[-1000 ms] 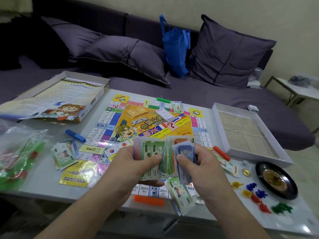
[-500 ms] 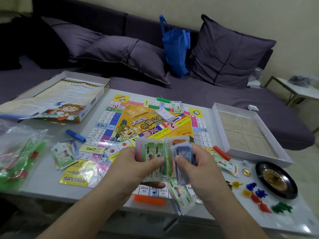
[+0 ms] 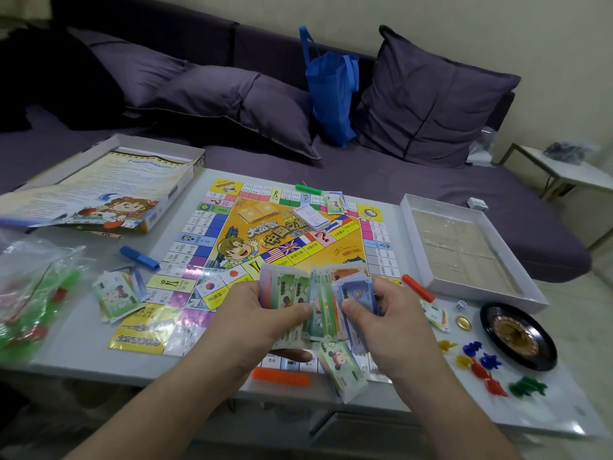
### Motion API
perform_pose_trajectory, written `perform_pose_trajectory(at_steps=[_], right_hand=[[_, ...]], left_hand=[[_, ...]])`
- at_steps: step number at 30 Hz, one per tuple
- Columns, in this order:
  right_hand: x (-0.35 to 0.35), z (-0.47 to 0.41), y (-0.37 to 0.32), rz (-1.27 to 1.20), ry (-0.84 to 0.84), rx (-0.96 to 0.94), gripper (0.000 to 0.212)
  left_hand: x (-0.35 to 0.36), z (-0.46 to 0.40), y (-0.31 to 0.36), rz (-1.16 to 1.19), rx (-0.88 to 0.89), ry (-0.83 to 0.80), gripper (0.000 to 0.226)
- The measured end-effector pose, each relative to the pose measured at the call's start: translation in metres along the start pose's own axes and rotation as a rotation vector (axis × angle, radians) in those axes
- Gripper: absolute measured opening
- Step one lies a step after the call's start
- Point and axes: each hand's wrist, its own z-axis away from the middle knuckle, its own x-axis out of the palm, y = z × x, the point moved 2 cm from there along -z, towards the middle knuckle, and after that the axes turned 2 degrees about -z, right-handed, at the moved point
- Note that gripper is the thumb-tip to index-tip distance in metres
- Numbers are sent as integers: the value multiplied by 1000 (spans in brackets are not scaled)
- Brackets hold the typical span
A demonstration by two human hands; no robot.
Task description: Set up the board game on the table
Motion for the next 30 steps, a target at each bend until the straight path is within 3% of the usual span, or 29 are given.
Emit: perform_pose_trajectory(at_steps=[5, 8, 14, 19, 24, 30], right_hand=[[-12, 8, 6, 96, 36, 31, 17], [-27, 8, 10, 239, 52, 58, 13], [-16, 13, 14, 574, -198, 136, 13], [-7, 10, 17, 721, -192, 129, 23], [-19, 9, 10, 578, -178, 179, 7], [-14, 10, 1, -125, -102, 172, 13]], left_hand=[[7, 7, -11, 19, -86, 2, 15], [-2, 4, -15, 9, -131, 100, 18], [-12, 1, -15, 30, -169, 169, 20], [-7, 0, -17, 10, -166, 141, 21], [-6, 0, -14, 49, -164, 126, 19], [10, 6, -14, 175, -176, -1, 18]])
